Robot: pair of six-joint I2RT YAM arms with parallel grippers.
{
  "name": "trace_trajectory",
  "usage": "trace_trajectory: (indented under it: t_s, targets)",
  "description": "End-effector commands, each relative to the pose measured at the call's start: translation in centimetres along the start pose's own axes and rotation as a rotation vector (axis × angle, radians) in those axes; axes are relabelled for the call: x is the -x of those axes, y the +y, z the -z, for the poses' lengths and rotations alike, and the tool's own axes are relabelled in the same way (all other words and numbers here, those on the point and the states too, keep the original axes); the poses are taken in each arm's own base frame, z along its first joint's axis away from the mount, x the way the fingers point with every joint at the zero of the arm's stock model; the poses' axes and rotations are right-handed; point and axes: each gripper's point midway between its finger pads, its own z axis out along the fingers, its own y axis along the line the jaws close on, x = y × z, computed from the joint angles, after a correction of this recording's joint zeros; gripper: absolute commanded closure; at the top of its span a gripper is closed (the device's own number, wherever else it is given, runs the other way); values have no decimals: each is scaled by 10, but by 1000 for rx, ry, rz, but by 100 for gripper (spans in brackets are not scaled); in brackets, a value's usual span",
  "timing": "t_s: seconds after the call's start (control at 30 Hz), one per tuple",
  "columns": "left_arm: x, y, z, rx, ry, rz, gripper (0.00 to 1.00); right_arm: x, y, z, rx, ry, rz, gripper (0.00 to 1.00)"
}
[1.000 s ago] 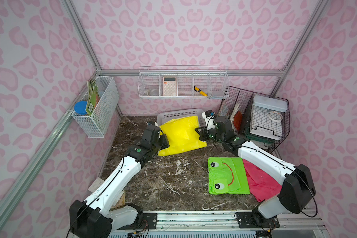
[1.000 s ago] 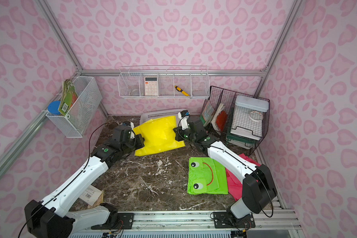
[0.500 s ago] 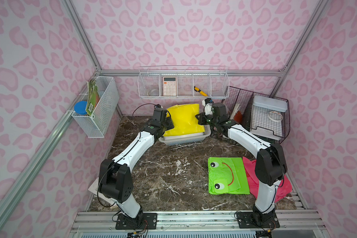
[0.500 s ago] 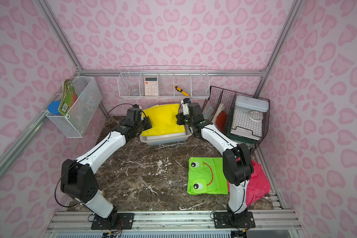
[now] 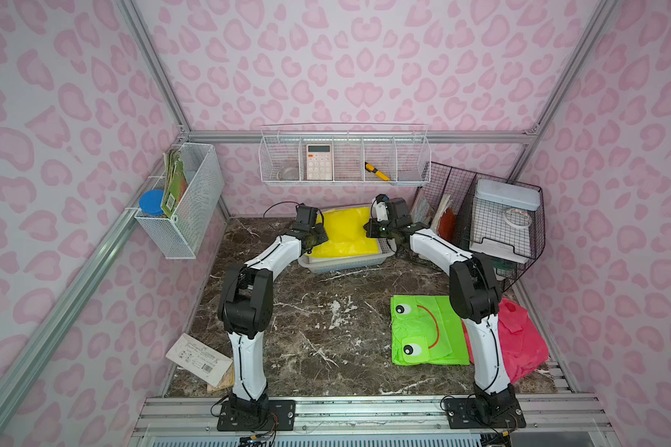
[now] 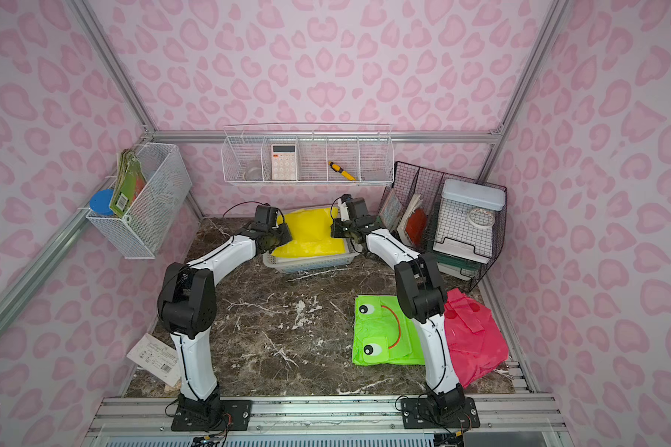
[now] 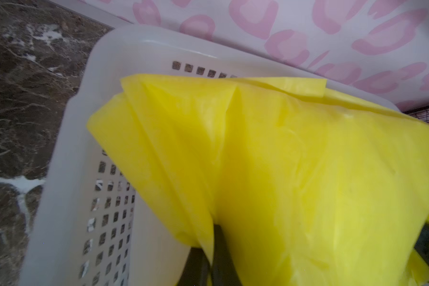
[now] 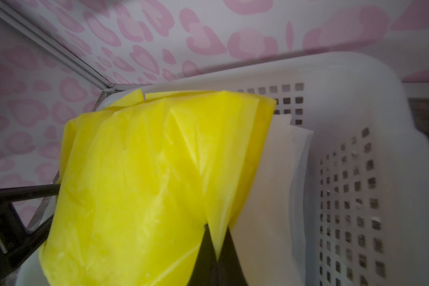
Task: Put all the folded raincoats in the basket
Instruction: Place the raincoat in the basket, then move the raincoat to the center of the board.
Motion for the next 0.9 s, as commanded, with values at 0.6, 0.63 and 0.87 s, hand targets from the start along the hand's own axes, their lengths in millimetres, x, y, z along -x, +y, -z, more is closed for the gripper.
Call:
trace_trajectory:
  t_s: [0.6, 0.63, 0.87]
  targets:
    - [30, -1, 96, 73, -19, 43, 25, 44, 32, 55, -36, -75, 76, 29]
    - [31, 0, 106, 70, -25, 43, 23, 46, 35, 64, -44, -86, 78, 26]
    - [9, 11, 172, 6, -68, 56, 8, 38, 45, 148, -95, -182, 50, 15]
